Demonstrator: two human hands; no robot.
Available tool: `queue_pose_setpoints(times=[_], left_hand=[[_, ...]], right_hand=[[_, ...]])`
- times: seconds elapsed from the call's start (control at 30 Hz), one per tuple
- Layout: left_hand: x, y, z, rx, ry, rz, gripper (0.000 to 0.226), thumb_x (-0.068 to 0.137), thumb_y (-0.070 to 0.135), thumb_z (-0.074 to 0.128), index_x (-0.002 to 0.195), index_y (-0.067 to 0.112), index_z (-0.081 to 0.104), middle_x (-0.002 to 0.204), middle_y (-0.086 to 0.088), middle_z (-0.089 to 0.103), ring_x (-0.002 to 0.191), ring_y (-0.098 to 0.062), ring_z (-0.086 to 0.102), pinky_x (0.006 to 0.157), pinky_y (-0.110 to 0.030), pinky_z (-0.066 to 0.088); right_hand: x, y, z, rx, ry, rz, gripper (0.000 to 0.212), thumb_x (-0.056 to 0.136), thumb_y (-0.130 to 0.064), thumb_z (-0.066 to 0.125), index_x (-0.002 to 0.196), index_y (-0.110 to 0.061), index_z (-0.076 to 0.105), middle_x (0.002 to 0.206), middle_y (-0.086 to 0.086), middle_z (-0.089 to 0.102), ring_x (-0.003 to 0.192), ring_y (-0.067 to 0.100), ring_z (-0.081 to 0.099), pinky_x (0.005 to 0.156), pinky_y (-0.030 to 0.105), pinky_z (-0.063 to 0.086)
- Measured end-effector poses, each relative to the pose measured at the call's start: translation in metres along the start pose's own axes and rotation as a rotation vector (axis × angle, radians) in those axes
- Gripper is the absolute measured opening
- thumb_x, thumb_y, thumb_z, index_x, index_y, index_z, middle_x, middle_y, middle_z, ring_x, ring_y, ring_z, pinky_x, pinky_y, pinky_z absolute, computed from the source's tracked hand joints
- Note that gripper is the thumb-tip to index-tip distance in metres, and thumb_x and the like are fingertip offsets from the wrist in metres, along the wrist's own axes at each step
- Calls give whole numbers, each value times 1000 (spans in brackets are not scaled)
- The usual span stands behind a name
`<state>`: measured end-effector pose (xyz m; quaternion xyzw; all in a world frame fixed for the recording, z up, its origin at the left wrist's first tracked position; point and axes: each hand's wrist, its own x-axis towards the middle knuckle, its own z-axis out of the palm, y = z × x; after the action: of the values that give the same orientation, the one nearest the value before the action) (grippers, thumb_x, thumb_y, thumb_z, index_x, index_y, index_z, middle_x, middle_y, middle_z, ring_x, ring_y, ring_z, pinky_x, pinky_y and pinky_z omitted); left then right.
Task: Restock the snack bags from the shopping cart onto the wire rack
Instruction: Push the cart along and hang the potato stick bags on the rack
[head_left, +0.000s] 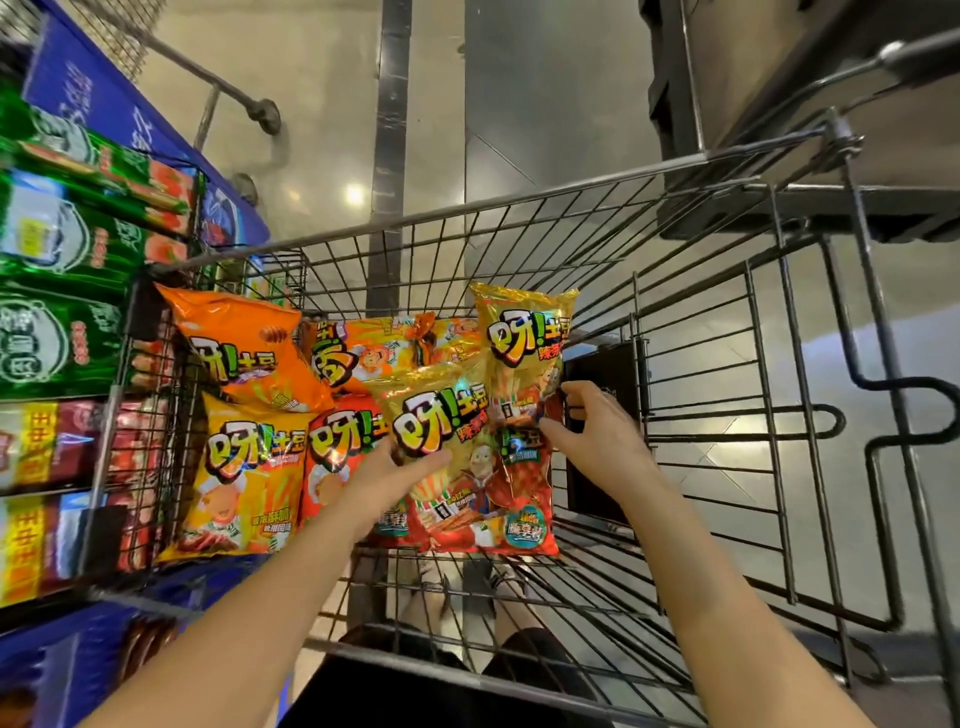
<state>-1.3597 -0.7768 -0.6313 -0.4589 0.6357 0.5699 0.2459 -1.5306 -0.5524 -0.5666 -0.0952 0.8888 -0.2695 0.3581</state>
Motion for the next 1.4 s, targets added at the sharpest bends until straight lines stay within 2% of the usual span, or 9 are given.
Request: queue_pose_setpoints(times=[0.17, 0.37, 0.43, 0.57, 0.83, 1.0, 1.17, 1.3, 1.4], left_hand=[[12, -4, -27, -69, 47, -33, 128, 46, 92, 78, 155, 39, 36, 156, 5, 49, 140, -25, 48, 116, -54, 39], [16, 6, -45, -278, 5, 25, 121, 49, 82, 84, 152, 41, 36, 147, 11, 53, 131, -18, 53, 116, -48, 38], [16, 7, -51, -323, -9, 52, 114, 49, 79, 85, 147, 39, 43, 144, 10, 59, 126, -14, 59, 109, -41, 42], [22, 2, -62, -317, -15, 51, 125, 53, 82, 82, 158, 40, 28, 154, 9, 48, 140, -23, 47, 111, -49, 33], [18, 9, -71, -330, -17, 99, 96, 78, 59, 77, 157, 28, 31, 158, 4, 43, 132, -17, 44, 104, -38, 31], [18, 13, -78, -325, -41, 87, 101, 68, 71, 82, 150, 32, 37, 153, 10, 45, 136, -16, 45, 112, -41, 32], [10, 18, -82, -277, -29, 87, 141, 48, 88, 78, 162, 34, 16, 165, 4, 34, 147, -27, 39, 119, -57, 32], [-12, 30, -89, -287, 15, 62, 128, 65, 79, 79, 164, 30, 12, 167, 1, 29, 147, -28, 38, 120, -52, 33], [-42, 48, -95, -312, 17, 94, 106, 83, 60, 76, 164, 27, 15, 165, 0, 30, 148, -26, 36, 121, -45, 28]], right_hand=[[37, -6, 19, 76, 44, 83, 69, 91, -47, 71, 149, -25, 39, 141, 2, 52, 126, 20, 53, 88, 32, 43], [90, 0, 36, 314, 96, 227, 73, 85, -46, 79, 144, -21, 44, 143, 5, 56, 126, 24, 56, 102, 42, 48], [102, 0, 42, 310, 103, 231, 74, 86, -43, 79, 148, -22, 43, 141, 3, 58, 119, 21, 59, 90, 35, 52], [121, -5, 46, 219, 109, 242, 74, 85, -44, 81, 146, -24, 44, 130, -1, 62, 96, 15, 66, 69, 17, 49], [134, -15, 56, 254, 19, 307, 97, 75, -47, 88, 150, -16, 36, 146, 6, 55, 137, 28, 51, 112, 42, 41], [131, -6, 60, 261, -11, 362, 111, 60, -66, 89, 149, -23, 38, 146, 5, 57, 135, 29, 53, 110, 47, 44], [105, -5, 52, 392, 25, 298, 125, 38, -79, 88, 144, -28, 45, 135, -3, 64, 125, 23, 61, 109, 50, 48], [67, -14, 34, 482, -57, 231, 106, 62, -61, 90, 145, -19, 39, 131, -2, 61, 123, 22, 58, 110, 40, 42], [38, -21, 19, 466, -109, 197, 101, 53, -70, 91, 133, -26, 46, 122, -7, 67, 113, 17, 65, 107, 44, 49]])
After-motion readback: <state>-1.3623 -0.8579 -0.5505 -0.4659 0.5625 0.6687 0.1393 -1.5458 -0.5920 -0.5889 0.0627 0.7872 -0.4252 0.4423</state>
